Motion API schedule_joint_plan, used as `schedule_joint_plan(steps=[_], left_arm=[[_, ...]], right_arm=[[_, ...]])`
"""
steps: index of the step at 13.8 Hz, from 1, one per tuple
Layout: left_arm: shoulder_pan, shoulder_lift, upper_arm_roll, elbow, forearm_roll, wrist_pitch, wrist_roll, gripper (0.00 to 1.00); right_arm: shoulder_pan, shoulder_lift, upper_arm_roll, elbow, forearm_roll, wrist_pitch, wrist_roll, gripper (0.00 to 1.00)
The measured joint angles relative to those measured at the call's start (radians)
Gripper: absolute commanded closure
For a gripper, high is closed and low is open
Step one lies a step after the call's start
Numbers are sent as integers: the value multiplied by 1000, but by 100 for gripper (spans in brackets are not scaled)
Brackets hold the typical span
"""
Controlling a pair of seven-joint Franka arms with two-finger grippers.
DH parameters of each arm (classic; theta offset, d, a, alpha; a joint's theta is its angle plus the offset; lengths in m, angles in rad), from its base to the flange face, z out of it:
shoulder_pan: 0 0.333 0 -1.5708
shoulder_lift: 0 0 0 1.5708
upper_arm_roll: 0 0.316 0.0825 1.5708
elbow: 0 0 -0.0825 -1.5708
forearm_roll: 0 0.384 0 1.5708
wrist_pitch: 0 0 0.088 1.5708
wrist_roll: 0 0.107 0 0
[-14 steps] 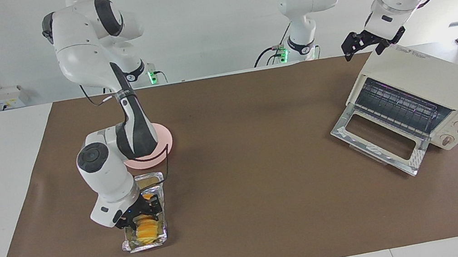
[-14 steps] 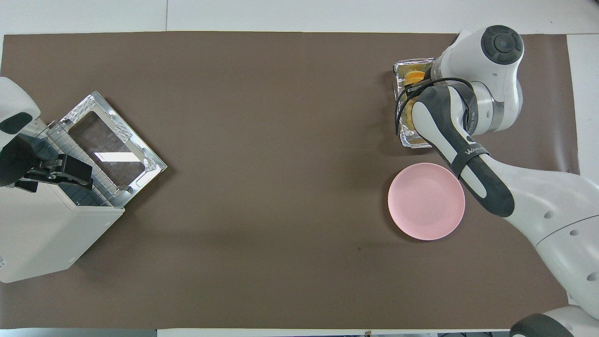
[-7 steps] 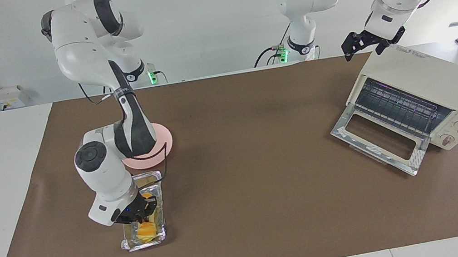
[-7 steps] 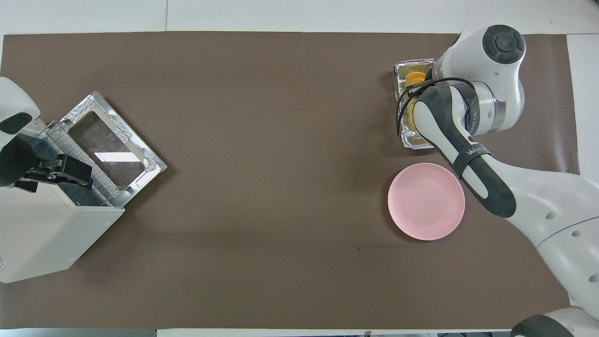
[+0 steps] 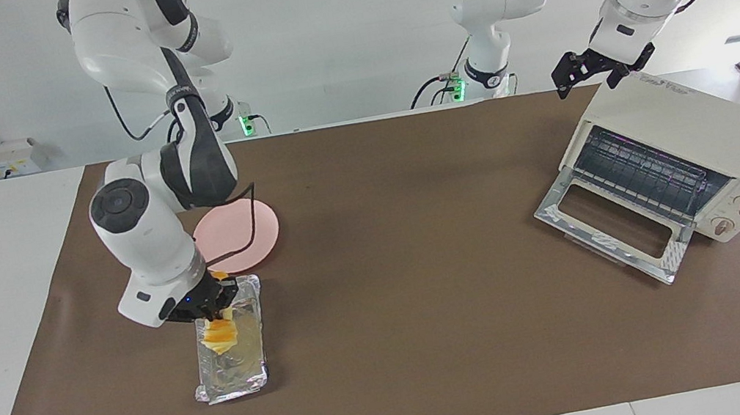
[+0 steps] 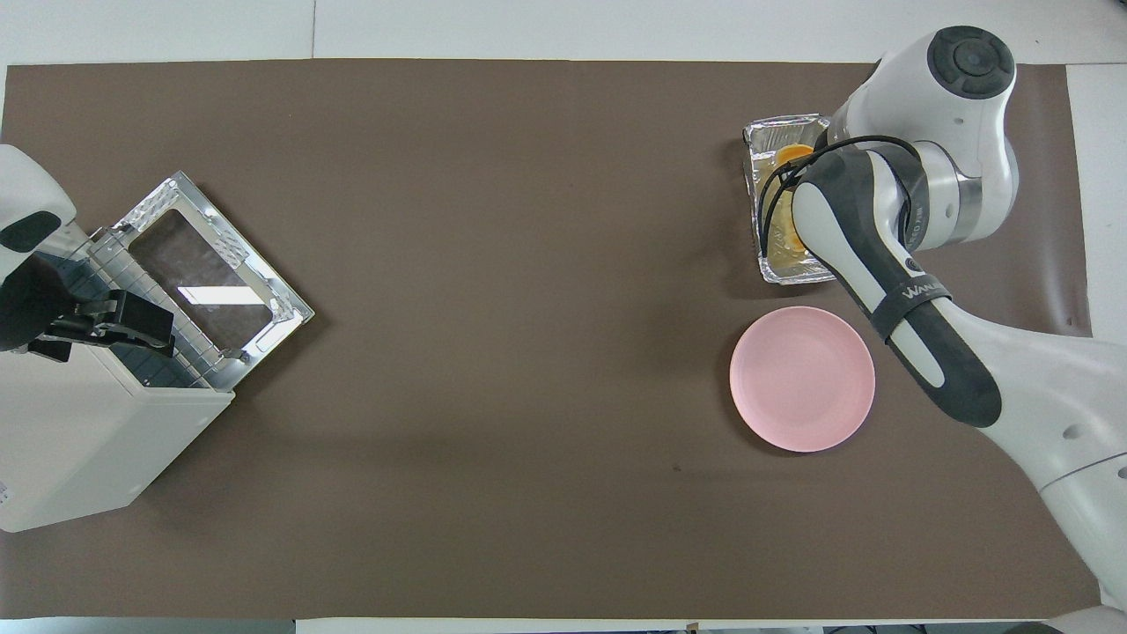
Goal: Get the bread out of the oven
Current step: 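Lift the bread with the right gripper and move it over the plate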
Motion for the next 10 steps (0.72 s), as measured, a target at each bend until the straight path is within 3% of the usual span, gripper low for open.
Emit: schedule_joint_plan(steps=[2, 4, 10], left_arm=[[0, 0, 0, 0, 0, 0, 0, 0], [0, 0, 0, 0, 0, 0, 0, 0], [0, 0, 0, 0, 0, 0, 0, 0]], right_arm=[[12, -78, 1, -24, 9, -89, 0, 100], [12, -178, 1, -128, 65, -103, 0, 100], [9, -545, -1, -716, 97, 194, 1, 100]])
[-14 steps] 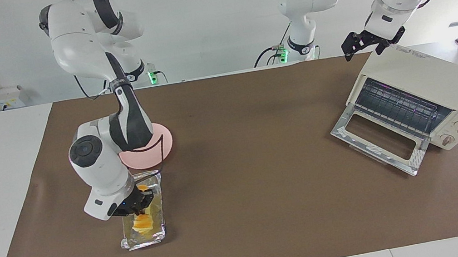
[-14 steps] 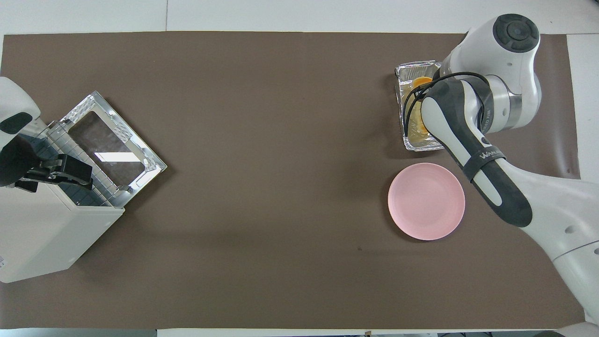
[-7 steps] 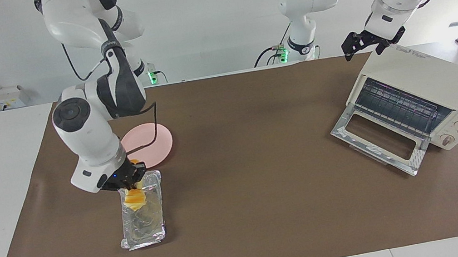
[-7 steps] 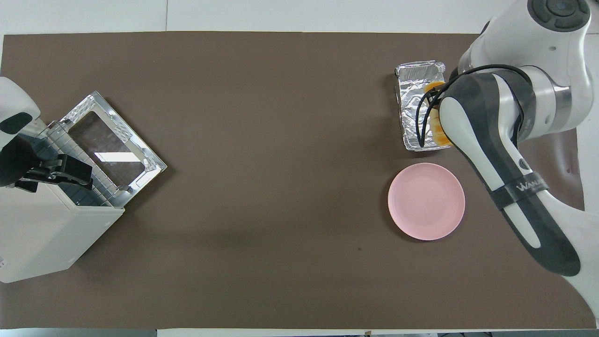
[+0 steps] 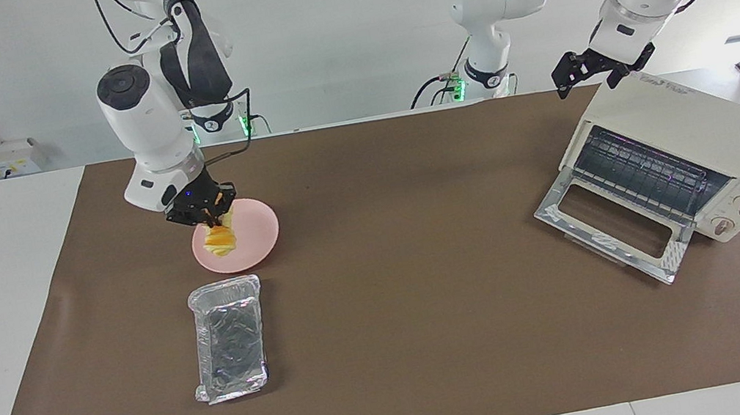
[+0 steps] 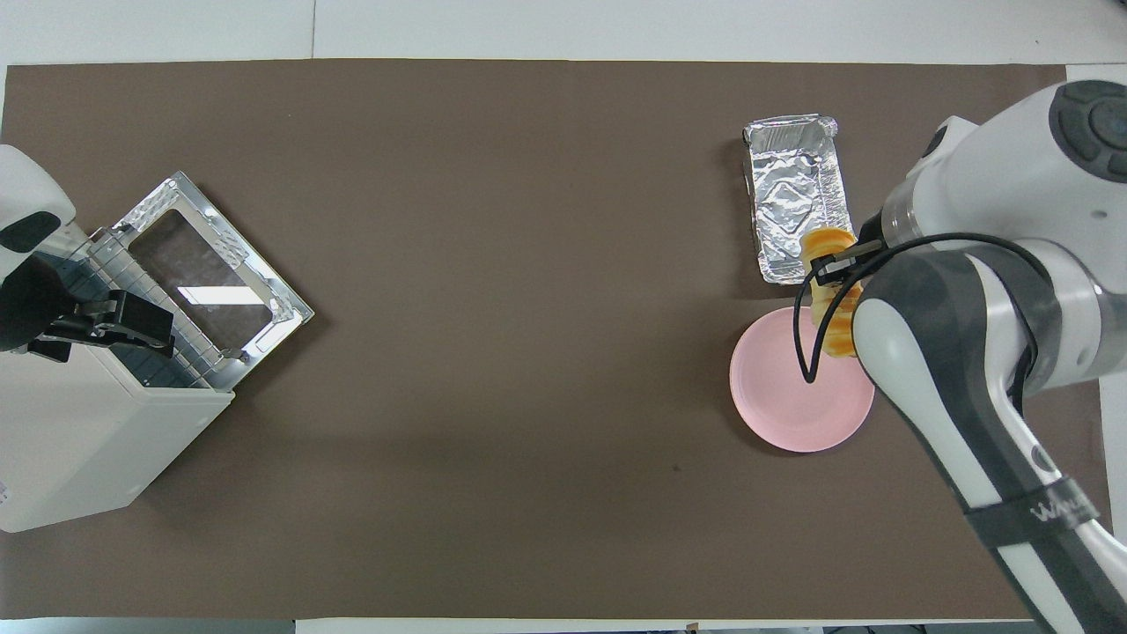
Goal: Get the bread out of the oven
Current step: 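Lift the bread with the right gripper and move it over the plate, then lower the bread onto the pink plate and open the right gripper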
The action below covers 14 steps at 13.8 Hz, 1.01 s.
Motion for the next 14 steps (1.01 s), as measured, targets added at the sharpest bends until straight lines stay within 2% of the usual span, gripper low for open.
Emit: schedule_joint_plan(steps=[2, 5, 9, 12, 13, 14], left_arm=[[0, 0, 0, 0, 0, 0, 0, 0], [0, 0, 0, 0, 0, 0, 0, 0], [0, 0, 0, 0, 0, 0, 0, 0], [0, 0, 0, 0, 0, 0, 0, 0], [0, 0, 0, 0, 0, 0, 0, 0], [0, 0, 0, 0, 0, 0, 0, 0]], right_arm=[[1, -67, 1, -147, 1, 116, 0, 100], [1, -90, 1, -288, 2, 284, 0, 100], [1, -50, 1, -370, 2, 447, 0, 100], [1, -11, 1, -375, 2, 480, 0, 100], [1, -10, 1, -375, 2, 480, 0, 74], [1, -10, 1, -375, 3, 479, 0, 13]])
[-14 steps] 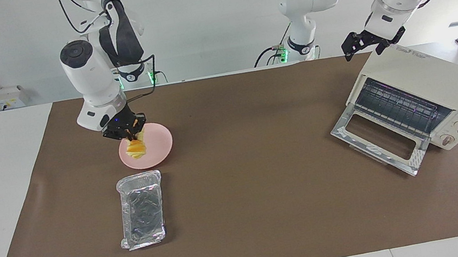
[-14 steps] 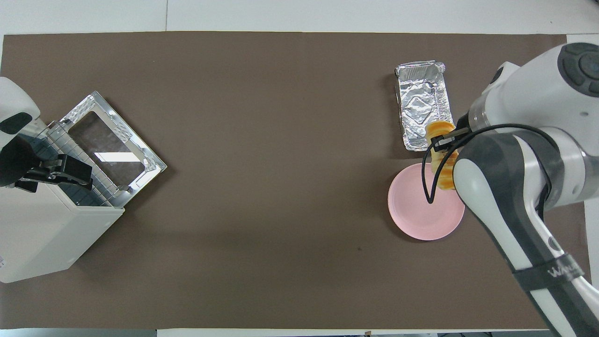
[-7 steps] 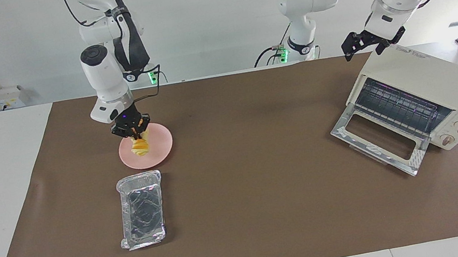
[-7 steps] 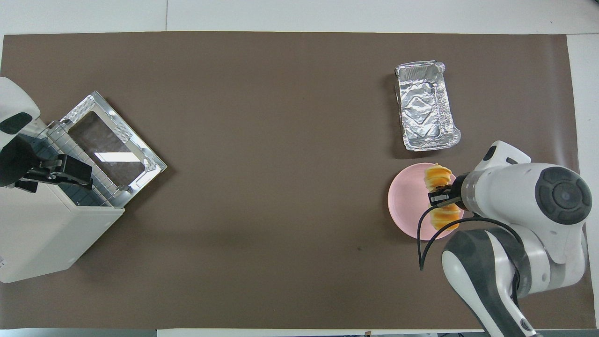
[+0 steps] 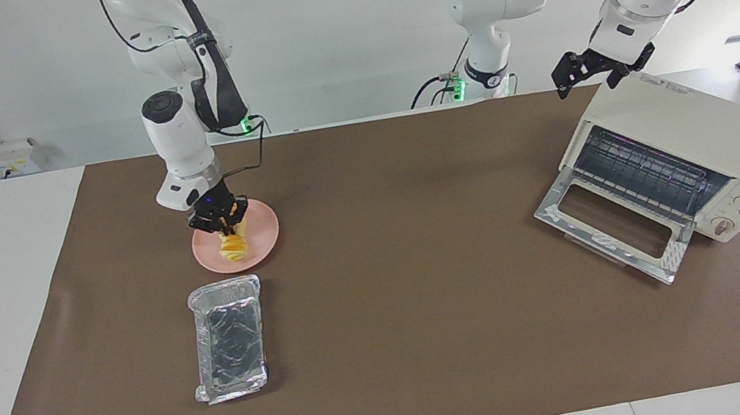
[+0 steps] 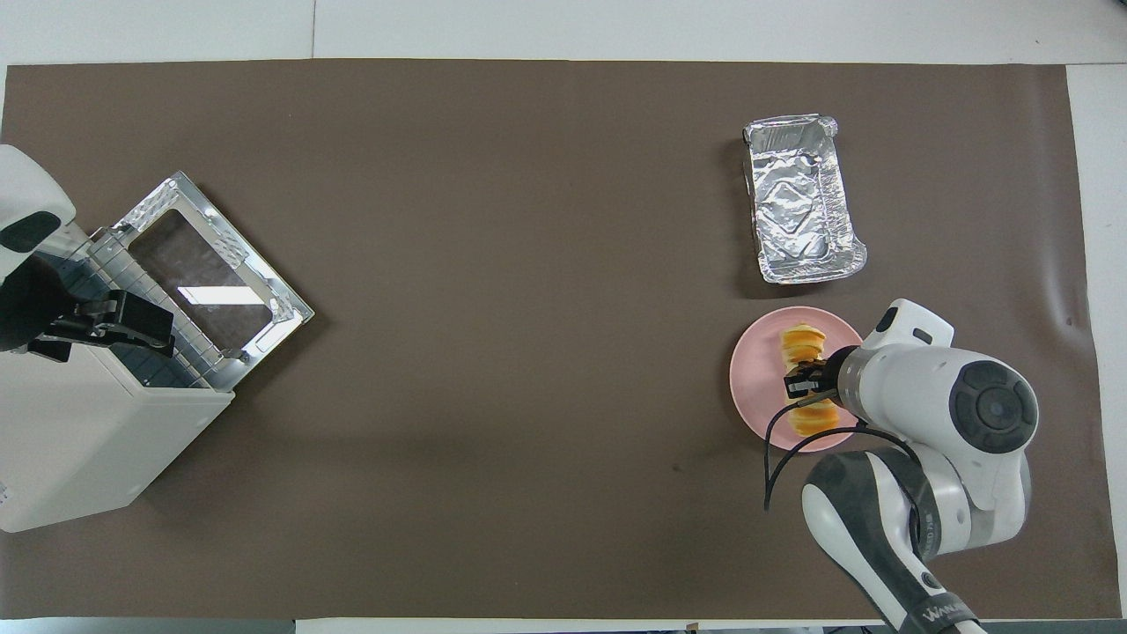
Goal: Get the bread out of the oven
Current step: 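Lower the bread onto the pink plate and open the right gripper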
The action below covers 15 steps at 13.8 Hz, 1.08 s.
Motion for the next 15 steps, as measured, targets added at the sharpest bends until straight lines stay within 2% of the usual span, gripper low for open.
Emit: schedule_joint_plan(steps=[1, 5, 7, 10, 15], left_arm=[[0, 0, 0, 0, 0, 0, 0, 0], [0, 0, 0, 0, 0, 0, 0, 0], [0, 0, 0, 0, 0, 0, 0, 0], [0, 0, 0, 0, 0, 0, 0, 0], [0, 0, 0, 0, 0, 0, 0, 0]], right_arm=[[0, 0, 0, 0, 0, -1, 0, 0], [0, -1, 0, 5, 0, -20, 0, 0], [0, -6, 0, 29, 0, -70, 0, 0], [0, -22, -1, 145, 0, -253, 0, 0], [-23, -39, -9, 429, 0, -588, -12, 0]])
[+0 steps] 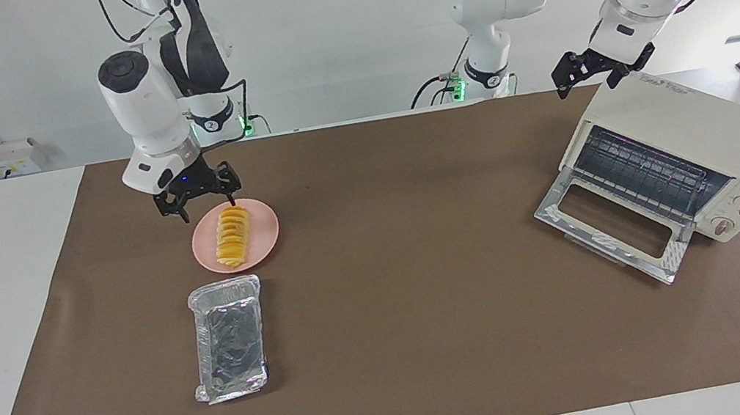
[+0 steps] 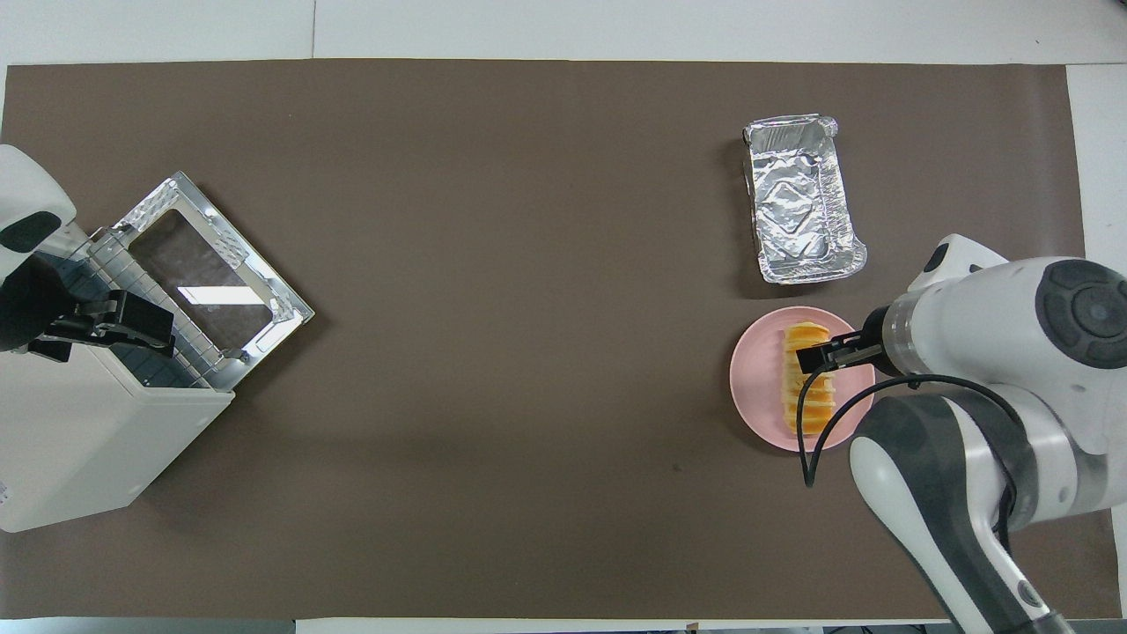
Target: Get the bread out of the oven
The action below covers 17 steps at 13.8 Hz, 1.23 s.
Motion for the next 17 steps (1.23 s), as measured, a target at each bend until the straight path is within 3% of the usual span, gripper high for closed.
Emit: schedule_joint_plan(steps=[7, 11, 14, 17], left_arm=[[0, 0, 0, 0, 0, 0, 0, 0], [0, 0, 0, 0, 0, 0, 0, 0], [0, 0, 0, 0, 0, 0, 0, 0], [0, 0, 0, 0, 0, 0, 0, 0]], right_arm=[[-75, 10, -6, 320, 0, -351, -84, 0], [-103, 85, -7, 538, 0, -574, -93, 0], [-132, 136, -8, 627, 0, -603, -97, 0], [-152, 159, -8, 633, 0, -581, -98, 0]])
